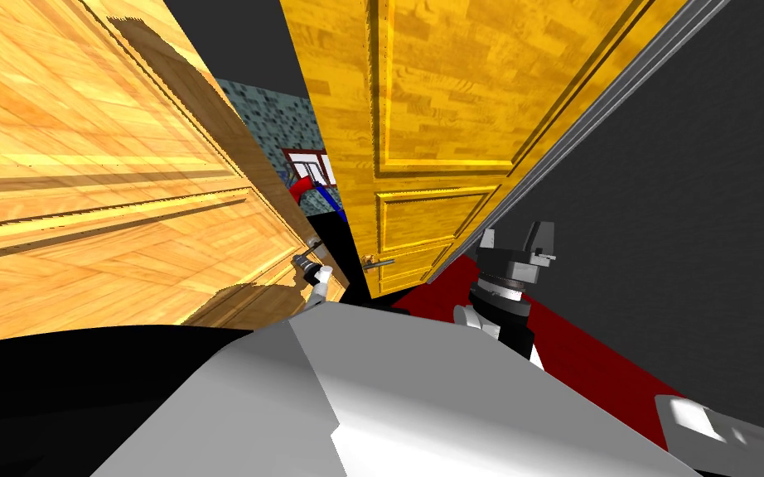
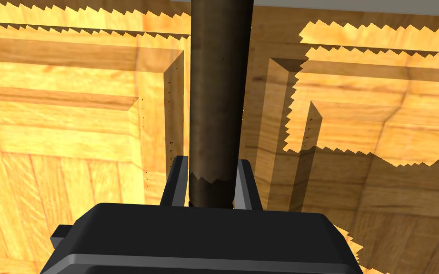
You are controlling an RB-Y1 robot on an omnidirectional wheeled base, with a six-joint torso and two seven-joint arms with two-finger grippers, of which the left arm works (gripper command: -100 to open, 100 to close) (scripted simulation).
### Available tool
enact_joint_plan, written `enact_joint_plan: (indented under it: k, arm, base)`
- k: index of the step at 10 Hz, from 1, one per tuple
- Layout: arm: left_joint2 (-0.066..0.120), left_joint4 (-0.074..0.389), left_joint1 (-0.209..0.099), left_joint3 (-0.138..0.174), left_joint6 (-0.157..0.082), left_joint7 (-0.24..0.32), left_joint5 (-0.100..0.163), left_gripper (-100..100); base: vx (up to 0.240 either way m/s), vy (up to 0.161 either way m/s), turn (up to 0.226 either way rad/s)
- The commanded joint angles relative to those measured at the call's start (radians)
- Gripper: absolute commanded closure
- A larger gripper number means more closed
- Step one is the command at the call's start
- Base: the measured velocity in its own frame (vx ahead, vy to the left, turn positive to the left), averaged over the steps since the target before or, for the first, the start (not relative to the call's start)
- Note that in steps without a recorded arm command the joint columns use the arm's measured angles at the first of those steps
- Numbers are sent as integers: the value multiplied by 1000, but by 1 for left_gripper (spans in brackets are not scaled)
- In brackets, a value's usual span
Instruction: Push the door open
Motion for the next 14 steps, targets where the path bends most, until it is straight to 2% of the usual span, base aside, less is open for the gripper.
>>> enact_joint_plan:
  k: [1, 2, 4, 6, 8, 13, 14]
  arm:
    - [7, -13, -4, 30, -35, -24, 8, 100]
    - [4, -1, -16, 43, -50, -36, 14, 100]
    - [4, -1, -16, 43, -50, -36, 14, 100]
    - [0, 22, -42, 68, -81, -61, 28, 100]
    - [0, 22, -42, 68, -81, -61, 28, 100]
    - [-13, 75, -100, 124, -149, -115, 57, 100]
    - [-19, 94, -122, 143, -172, -134, 67, 100]
  base:
    - [13, 79, -60]
    - [20, 74, -116]
    - [1, 39, -20]
    - [3, 44, -82]
    - [2, 45, -21]
    - [5, 68, -89]
    - [32, 91, -144]
